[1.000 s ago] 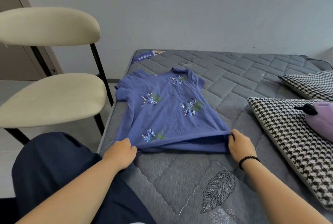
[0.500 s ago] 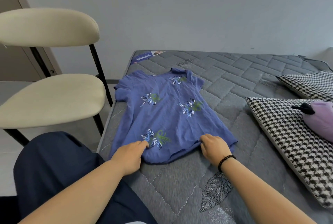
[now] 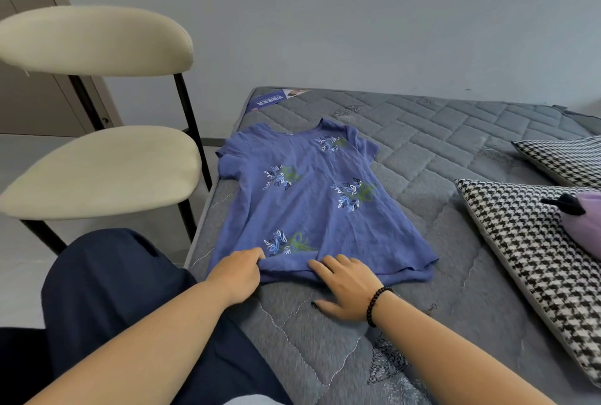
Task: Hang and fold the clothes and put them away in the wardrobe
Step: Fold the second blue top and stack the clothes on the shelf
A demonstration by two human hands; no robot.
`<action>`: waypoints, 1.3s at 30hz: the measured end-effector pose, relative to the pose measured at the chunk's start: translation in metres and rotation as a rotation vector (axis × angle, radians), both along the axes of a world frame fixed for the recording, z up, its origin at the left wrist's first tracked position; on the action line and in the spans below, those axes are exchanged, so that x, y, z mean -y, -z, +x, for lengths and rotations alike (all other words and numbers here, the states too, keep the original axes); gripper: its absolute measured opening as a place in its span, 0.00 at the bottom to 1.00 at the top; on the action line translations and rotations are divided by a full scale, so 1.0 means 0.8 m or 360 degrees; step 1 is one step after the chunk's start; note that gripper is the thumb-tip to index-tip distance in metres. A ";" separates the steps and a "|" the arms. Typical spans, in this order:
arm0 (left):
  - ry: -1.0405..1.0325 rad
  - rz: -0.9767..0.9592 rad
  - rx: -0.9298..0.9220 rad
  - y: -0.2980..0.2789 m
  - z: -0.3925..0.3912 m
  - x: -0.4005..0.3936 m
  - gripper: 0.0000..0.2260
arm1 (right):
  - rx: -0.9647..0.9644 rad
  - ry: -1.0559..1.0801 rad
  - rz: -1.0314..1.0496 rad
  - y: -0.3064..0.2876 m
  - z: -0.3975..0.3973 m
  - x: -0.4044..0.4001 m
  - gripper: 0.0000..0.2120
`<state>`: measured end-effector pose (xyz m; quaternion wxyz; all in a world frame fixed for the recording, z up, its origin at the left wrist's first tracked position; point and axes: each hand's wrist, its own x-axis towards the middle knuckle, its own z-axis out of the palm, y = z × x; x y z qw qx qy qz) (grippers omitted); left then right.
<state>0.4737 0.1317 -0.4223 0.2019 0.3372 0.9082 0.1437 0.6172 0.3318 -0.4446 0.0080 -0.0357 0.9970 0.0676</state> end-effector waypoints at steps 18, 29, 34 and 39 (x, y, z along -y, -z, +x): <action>-0.0999 0.0942 0.0488 0.020 -0.064 -0.015 0.12 | -0.0055 0.0535 -0.1077 -0.032 -0.126 0.002 0.17; -0.1697 0.1629 0.0977 0.040 -0.225 -0.075 0.06 | -0.0298 0.0602 -0.0969 0.014 -0.303 -0.027 0.21; -0.1757 0.2028 0.1471 0.041 -0.317 -0.111 0.06 | -0.0358 0.0671 -0.0987 0.028 -0.386 -0.056 0.22; -0.1693 0.1953 0.1720 0.045 -0.401 -0.135 0.17 | -0.0341 0.0677 -0.0893 0.037 -0.456 -0.076 0.23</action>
